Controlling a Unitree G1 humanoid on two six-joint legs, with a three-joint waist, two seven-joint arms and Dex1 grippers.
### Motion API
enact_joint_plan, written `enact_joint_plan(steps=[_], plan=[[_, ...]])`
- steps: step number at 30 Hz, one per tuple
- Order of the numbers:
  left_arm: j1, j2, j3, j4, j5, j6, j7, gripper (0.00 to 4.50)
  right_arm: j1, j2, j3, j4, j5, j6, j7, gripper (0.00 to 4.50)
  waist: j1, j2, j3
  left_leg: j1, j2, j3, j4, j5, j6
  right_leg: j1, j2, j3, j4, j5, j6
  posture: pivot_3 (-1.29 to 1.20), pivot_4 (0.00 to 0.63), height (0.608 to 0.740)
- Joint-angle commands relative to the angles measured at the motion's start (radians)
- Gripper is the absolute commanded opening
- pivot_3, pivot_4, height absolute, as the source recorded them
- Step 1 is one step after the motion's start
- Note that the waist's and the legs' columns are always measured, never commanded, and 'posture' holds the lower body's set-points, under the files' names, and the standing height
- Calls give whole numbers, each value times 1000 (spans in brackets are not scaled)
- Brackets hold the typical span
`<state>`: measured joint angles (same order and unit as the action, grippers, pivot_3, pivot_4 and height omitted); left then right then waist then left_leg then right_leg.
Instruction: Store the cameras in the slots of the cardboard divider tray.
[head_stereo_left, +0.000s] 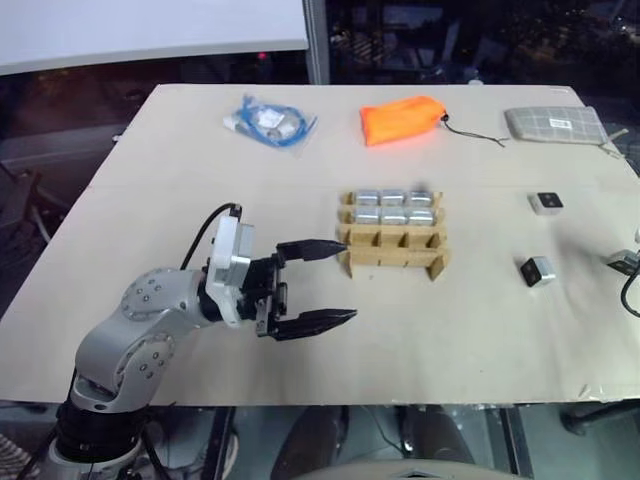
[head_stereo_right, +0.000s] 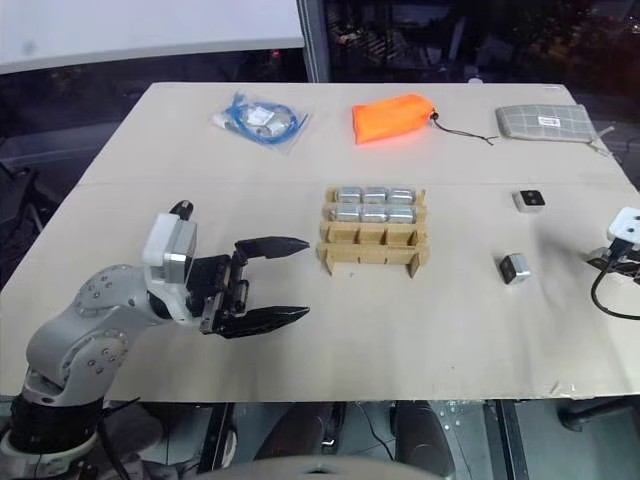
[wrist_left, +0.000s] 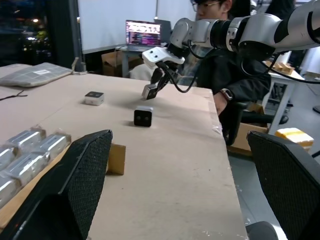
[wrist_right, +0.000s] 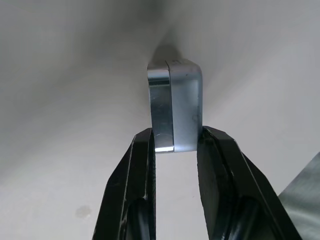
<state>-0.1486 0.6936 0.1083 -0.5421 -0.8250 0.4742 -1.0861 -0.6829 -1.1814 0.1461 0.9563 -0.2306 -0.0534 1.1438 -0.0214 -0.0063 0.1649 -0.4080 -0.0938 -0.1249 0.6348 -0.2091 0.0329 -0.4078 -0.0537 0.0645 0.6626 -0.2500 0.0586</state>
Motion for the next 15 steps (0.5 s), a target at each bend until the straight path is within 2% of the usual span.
enact_joint_plan(steps=[1, 6, 11, 15], plan=[[3, 5, 12, -19, 0, -18, 2, 4500, 14, -21, -39, -49, 30, 7, 11, 628, 1, 0, 0, 1, 0, 1, 0, 0, 0, 1, 0, 0, 0, 0, 0, 0, 150, 740], [13, -1, 16, -12, 9, -25, 7, 4500, 133, -43, -153, -222, 155, 126, 61, 628, 3, 2, 1, 2, 1, 1, -1, 0, 0, 0, 1, 1, 0, 0, 0, 0, 150, 740], [6, -9, 12, 0, 15, -29, 7, 4500, 277, -58, -284, -364, 234, 223, 3, 628, 11, 3, 1, 1, 1, 0, -1, -1, 1, 0, 1, 1, 0, 0, 0, 0, 150, 740], [-5, -11, 12, 18, 22, -35, 1, 4500, 422, -55, -434, -551, 337, 362, 16, 628, 12, 3, 1, 1, 1, 1, -1, -1, 1, 0, 1, 1, 0, 0, 0, 0, 150, 740]])
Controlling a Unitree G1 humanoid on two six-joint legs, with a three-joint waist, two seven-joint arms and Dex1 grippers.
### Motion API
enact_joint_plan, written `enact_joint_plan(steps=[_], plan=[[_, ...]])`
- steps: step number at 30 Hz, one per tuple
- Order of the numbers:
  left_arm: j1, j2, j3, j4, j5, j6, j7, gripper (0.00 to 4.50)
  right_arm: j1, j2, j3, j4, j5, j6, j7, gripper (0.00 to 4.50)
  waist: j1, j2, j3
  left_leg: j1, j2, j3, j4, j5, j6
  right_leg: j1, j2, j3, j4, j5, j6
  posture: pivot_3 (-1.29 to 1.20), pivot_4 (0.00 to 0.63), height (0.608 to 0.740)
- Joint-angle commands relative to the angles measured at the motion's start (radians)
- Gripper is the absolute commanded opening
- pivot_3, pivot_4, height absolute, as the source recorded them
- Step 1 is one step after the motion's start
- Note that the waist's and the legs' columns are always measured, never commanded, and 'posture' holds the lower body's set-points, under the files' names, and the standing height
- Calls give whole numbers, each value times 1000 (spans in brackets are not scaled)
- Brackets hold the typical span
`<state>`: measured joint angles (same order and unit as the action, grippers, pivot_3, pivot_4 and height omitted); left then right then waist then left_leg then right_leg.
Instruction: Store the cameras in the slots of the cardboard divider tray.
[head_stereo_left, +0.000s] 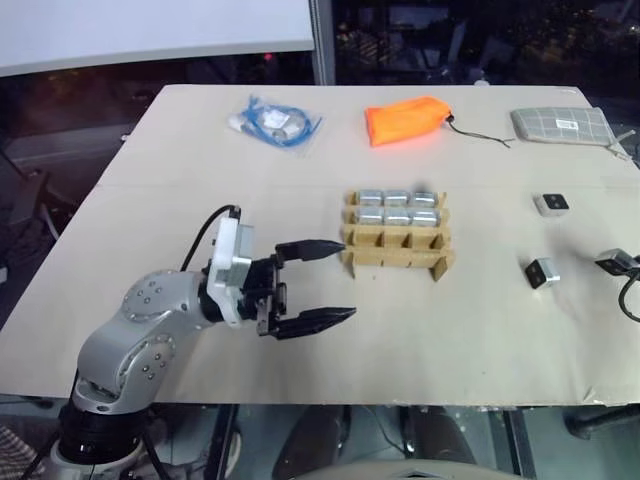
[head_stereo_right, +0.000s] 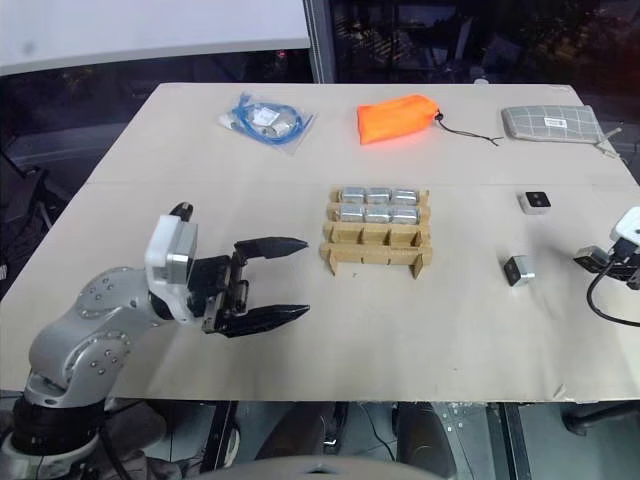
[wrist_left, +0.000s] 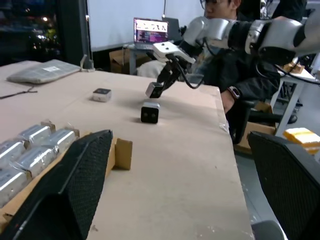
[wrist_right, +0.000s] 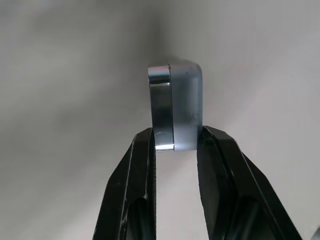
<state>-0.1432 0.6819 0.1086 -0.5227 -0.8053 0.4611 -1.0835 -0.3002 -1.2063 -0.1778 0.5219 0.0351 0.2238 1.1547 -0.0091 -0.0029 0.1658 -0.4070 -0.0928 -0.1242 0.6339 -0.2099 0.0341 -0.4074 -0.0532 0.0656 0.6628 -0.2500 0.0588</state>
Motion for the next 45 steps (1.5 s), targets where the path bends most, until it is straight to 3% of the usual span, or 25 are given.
enact_joint_plan(steps=[1, 5, 8, 14, 18, 25, 31, 39, 45], plan=[[-12, 1, 11, 2, 3, -23, -3, 4500, 67, -26, -139, -160, 92, 121, 7, 628, -1, 0, 0, 0, 0, 0, 0, 0, 0, 0, 0, 0, 0, 0, 0, 0, 150, 740], [-16, -5, 7, 12, 6, -29, 1, 4500, 200, 30, -318, -474, 210, 309, -12, 628, -5, 1, 0, 0, 0, 0, 0, 0, 0, 0, 0, 0, 0, 0, 0, 0, 150, 740], [-16, -7, 9, 19, 10, -32, 2, 4500, 232, 75, -374, -668, 294, 443, -45, 628, -5, 1, 0, 0, 1, 1, 0, 0, 1, 0, 1, 1, 0, 0, 0, 0, 150, 740], [1, -11, 21, 29, 22, -36, 19, 4500, 68, 209, -174, -948, 423, 567, -189, 628, -4, 0, 0, 0, 1, 0, 0, 0, 1, 0, 1, 0, 0, 0, 0, 0, 150, 740], [14, -15, 24, 19, 25, -38, 35, 4500, -98, 292, 45, -919, 361, 524, -248, 628, -2, -1, 1, -1, 1, 0, 1, 0, 1, -1, 0, 0, -1, 0, 0, 0, 150, 740], [71, -9, 52, -25, 26, -43, 77, 4500, -296, 374, 270, -752, 249, 391, -212, 628, 2, -2, 1, -7, 0, -3, 1, 1, -1, -6, 0, -2, -1, 0, 0, 0, 150, 740], [119, -27, 62, -60, 31, -47, 129, 4500, -421, 495, 353, -679, 251, 351, -183, 628, -5, -2, 1, -7, 0, -3, 1, -1, 1, -7, 0, -2, -1, 0, 0, 0, 150, 740], [166, -44, 81, -77, 32, -59, 179, 4500, -404, 653, 402, -685, 261, 367, -213, 628, 0, -2, 1, -7, 0, -4, 0, -1, 0, -7, 0, -3, -1, 0, 0, 0, 150, 740], [196, -32, 101, -79, 36, -69, 178, 4500, -398, 705, 438, -626, 219, 318, -216, 628, -4, -2, 1, -7, 0, -4, 0, -1, 0, -7, 0, -3, 0, 0, 0, 0, 150, 740]])
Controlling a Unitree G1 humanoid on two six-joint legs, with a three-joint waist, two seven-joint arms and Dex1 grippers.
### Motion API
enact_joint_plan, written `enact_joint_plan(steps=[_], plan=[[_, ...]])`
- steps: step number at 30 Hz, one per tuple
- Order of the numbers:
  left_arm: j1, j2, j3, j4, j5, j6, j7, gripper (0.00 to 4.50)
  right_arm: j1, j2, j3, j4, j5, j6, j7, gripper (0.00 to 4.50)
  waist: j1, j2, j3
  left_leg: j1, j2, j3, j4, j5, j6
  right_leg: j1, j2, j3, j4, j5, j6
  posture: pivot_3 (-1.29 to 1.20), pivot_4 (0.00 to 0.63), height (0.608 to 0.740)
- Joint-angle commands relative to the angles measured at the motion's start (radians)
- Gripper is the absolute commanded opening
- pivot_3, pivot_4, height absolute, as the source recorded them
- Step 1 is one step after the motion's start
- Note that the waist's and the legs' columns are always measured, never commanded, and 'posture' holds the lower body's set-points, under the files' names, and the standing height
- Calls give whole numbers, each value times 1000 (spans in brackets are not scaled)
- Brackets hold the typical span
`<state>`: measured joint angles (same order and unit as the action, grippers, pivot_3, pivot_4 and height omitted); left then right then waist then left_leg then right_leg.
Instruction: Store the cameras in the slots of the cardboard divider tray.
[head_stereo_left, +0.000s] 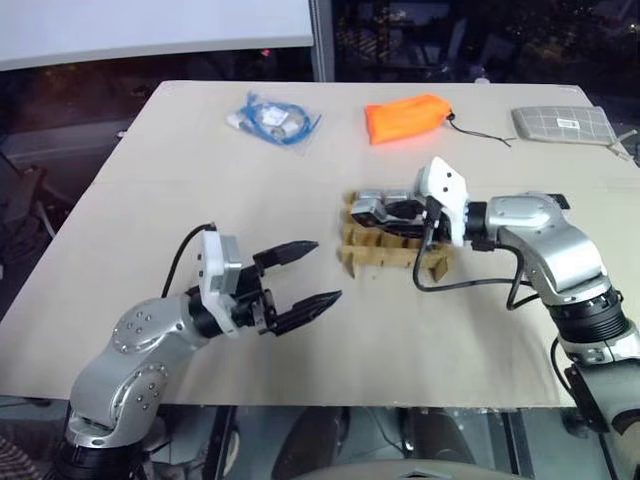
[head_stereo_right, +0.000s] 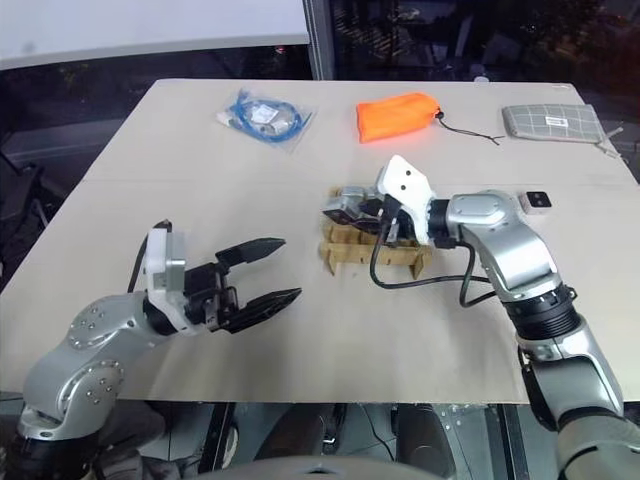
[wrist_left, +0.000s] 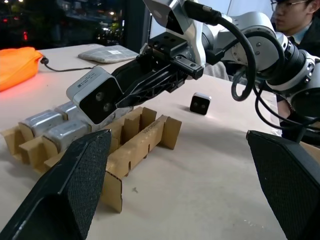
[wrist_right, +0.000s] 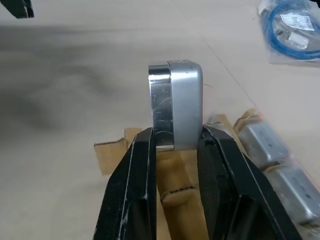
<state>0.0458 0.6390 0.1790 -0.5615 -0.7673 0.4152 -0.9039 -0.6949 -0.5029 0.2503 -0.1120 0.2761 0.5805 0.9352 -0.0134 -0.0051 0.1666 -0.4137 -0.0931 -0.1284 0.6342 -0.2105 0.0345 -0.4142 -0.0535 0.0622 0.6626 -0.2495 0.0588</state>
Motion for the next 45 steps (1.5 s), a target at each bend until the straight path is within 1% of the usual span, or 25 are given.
enact_joint_plan(steps=[1, 10, 22, 32, 35, 38, 45], plan=[[9, 15, 36, -39, -2, -24, -3, 4500, -8, -5, 20, 21, -36, -48, 10, 628, 0, 0, 0, 0, 0, 0, 0, 0, 0, 0, 0, 0, 0, 0, 0, 0, 150, 740], [41, 40, 74, -44, -8, -31, -14, 4500, -79, -37, 109, 106, -136, -129, 105, 628, -2, 0, 0, 0, 0, 0, 0, 0, 0, 0, 0, 0, 0, 0, 0, 0, 150, 740], [73, 53, 99, -71, -15, -30, -7, 4500, -179, -49, 188, 181, -249, -139, 194, 628, -1, 0, 0, 0, 0, 0, 0, 0, 0, 0, 0, -1, 0, 0, 0, 0, 150, 740], [122, 76, 151, -89, -28, -22, -19, 4500, -202, -51, 206, 200, -295, -116, 233, 628, -1, 0, 0, 0, 0, 0, 0, 0, 0, 0, 0, -1, 0, 0, 0, 0, 150, 740], [183, 76, 223, -69, -29, -28, -20, 4500, -210, -44, 205, 211, -305, -104, 229, 628, -1, 0, 0, 0, 0, 0, 0, 0, 0, 0, 0, -1, 0, 0, 0, 0, 150, 740], [238, 70, 262, -61, -18, -39, -32, 4500, -209, -41, 206, 209, -308, -92, 231, 628, -1, 0, 0, 0, 0, 0, 0, 0, 0, 0, 0, -1, 0, 0, 0, 0, 150, 740], [278, 59, 279, -66, -13, -47, -25, 4500, -222, -36, 220, 219, -326, -72, 247, 628, 2, 0, 0, 0, 0, -2, 0, -1, -1, 0, -1, -3, -1, 0, 0, 0, 150, 740]])
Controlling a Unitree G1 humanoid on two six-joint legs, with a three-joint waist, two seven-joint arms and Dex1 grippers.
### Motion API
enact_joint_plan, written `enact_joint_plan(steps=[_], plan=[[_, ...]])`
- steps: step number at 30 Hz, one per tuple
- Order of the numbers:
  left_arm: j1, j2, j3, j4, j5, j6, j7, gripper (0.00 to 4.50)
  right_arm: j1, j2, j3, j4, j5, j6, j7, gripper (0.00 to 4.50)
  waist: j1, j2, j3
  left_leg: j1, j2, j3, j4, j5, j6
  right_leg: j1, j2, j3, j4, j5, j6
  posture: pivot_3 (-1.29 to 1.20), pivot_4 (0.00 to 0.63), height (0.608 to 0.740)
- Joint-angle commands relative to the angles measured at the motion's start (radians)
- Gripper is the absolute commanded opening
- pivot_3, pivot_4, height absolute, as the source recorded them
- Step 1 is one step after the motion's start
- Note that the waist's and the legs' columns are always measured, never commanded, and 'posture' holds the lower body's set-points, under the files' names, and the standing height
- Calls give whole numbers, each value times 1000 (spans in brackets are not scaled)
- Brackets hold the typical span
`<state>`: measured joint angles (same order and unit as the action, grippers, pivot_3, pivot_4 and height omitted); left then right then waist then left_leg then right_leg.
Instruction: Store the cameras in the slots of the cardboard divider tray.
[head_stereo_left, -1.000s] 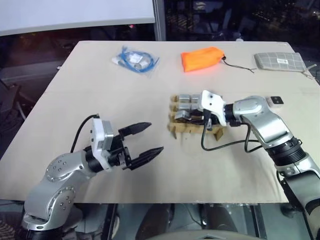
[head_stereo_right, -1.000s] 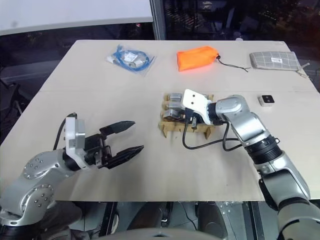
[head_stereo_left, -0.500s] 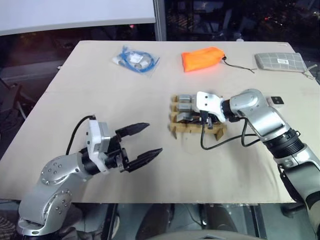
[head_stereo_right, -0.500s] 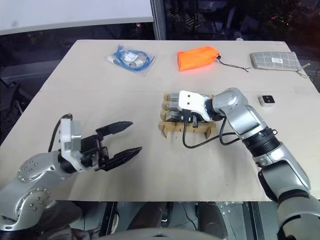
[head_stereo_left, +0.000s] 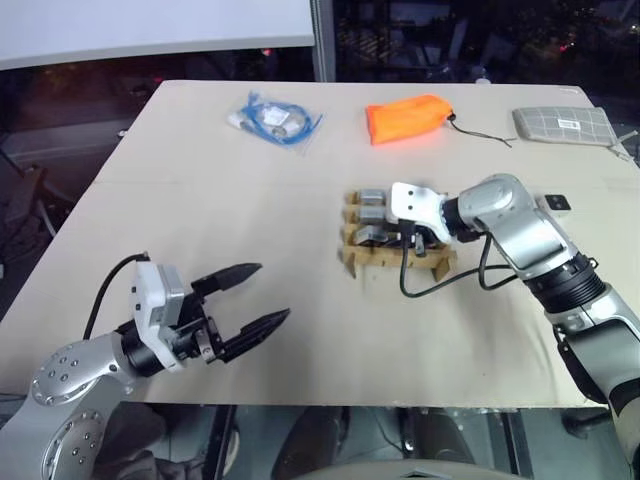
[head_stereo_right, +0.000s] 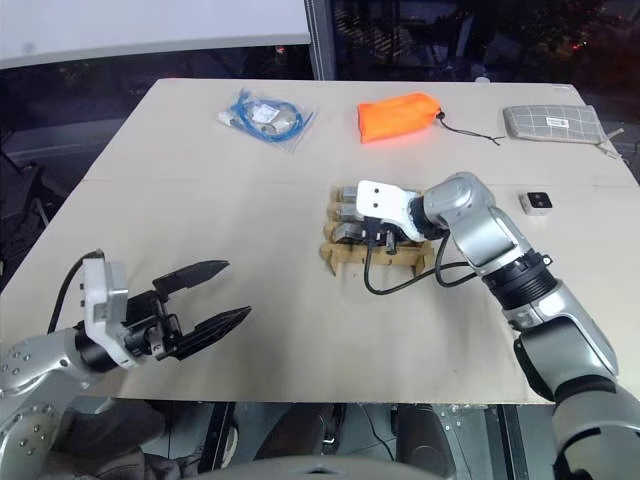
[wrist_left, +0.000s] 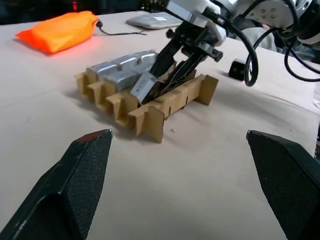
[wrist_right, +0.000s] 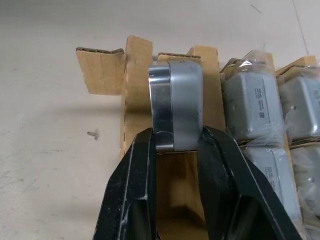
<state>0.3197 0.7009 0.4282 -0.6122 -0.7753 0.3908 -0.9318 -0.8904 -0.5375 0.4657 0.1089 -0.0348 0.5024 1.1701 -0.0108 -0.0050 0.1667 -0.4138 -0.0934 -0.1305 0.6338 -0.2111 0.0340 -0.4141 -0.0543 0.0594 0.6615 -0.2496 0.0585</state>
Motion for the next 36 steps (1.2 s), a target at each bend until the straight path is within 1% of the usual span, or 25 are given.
enact_joint_plan(steps=[1, 3, 5, 9, 11, 12, 14, 18, 21, 23, 25, 27, 28, 30, 36], plan=[[4, -3, 29, -17, -5, -22, 5, 4500, -29, -1, 7, 0, -16, 6, 15, 628, -1, 0, 0, 0, 0, 0, 0, 0, 0, 0, 0, 0, 0, 0, 0, 0, 150, 740], [4, -6, 23, -24, -4, -22, 12, 4500, -34, 2, 9, 6, -15, 5, 22, 628, -1, 0, 0, 0, 0, 0, 0, 0, 0, 0, 0, 0, 0, 0, 0, 0, 150, 740], [2, -8, 17, -31, -4, -20, 19, 4500, -40, 4, 6, 12, -17, -4, 23, 1703, -1, 0, 0, 0, 0, 0, 0, 0, 0, 0, 0, 0, 0, 0, 0, 0, 150, 740], [-12, -6, 4, -34, -6, -15, 29, 4500, -38, 11, -23, -3, -7, -1, 12, 3305, -3, 0, 0, 0, 0, 0, 0, 0, 0, 0, 0, 0, 0, 0, 0, 0, 150, 740], [-22, -4, -1, -32, -7, -13, 31, 4500, -30, 6, -36, -29, 3, 18, 12, 4276, -3, 0, 0, 0, 0, 0, 0, 0, 0, 0, 0, 0, 0, 0, 0, 0, 150, 740], [-28, -3, -6, -30, -6, -13, 30, 4500, -23, 4, -51, -50, 16, 39, 9, 4462, -3, 0, 0, 0, 0, 0, 0, 0, 0, 0, 0, 0, 0, 0, 0, 0, 150, 740], [-47, -3, -21, -30, -6, -10, 32, 4500, -2, -6, -93, -110, 51, 87, 1, 4462, -2, 0, 0, 0, 0, 0, 0, 0, 0, 0, 0, 0, 0, 0, 0, 0, 150, 740], [-87, -6, -50, -36, -13, 1, 47, 4500, 48, -38, -234, -233, 132, 209, -54, 4462, 3, 0, 0, -1, 0, -1, 0, 0, 0, 0, 0, -1, 0, 0, 0, 0, 150, 740], [-110, -10, -74, -35, -16, 5, 53, 4500, 78, -76, -369, -275, 157, 293, -151, 4462, 3, 0, 0, -1, -1, -1, 0, 0, 0, 0, 0, -1, 0, 0, 0, 0, 150, 740], [-133, -14, -94, -26, -14, 7, 55, 4500, 94, -99, -469, -266, 155, 332, -237, 4462, 4, 0, 0, -1, -1, -1, 0, 0, 0, 0, 0, -1, 0, 0, 0, 0, 150, 740], [-157, -18, -114, -13, -10, 7, 54, 4500, 101, -112, -538, -239, 141, 345, -330, 4462, 5, 0, 0, -1, -1, -1, 0, 0, 0, 0, 0, -1, 0, 0, 0, 0, 150, 740], [-186, -21, -137, 4, -6, 8, 46, 4500, 91, -126, -577, -193, 105, 390, -441, 4462, 1, 0, 0, -1, -1, -1, 0, 0, 0, 0, 0, -1, 0, 0, 0, 0, 150, 740], [-199, -21, -147, 11, -5, 9, 43, 4500, 84, -136, -580, -172, 85, 410, -482, 4462, -1, 0, 0, -1, -1, -1, -1, 0, 0, 0, 0, 0, 0, 0, 0, 0, 150, 740], [-234, -20, -168, 31, -2, 10, 35, 4500, 54, -150, -586, -68, 64, 421, -541, 4462, -4, 0, 0, 0, 0, 0, -1, 0, 0, 0, 0, 1, 0, 0, 0, 0, 150, 740], [-278, -15, -191, 64, 5, 4, 13, 4500, -38, -142, -593, 296, 29, 286, -688, 4462, -6, 0, 0, 0, 0, 4, -1, 0, 0, -1, 0, 4, 0, 0, 0, 0, 150, 740]])
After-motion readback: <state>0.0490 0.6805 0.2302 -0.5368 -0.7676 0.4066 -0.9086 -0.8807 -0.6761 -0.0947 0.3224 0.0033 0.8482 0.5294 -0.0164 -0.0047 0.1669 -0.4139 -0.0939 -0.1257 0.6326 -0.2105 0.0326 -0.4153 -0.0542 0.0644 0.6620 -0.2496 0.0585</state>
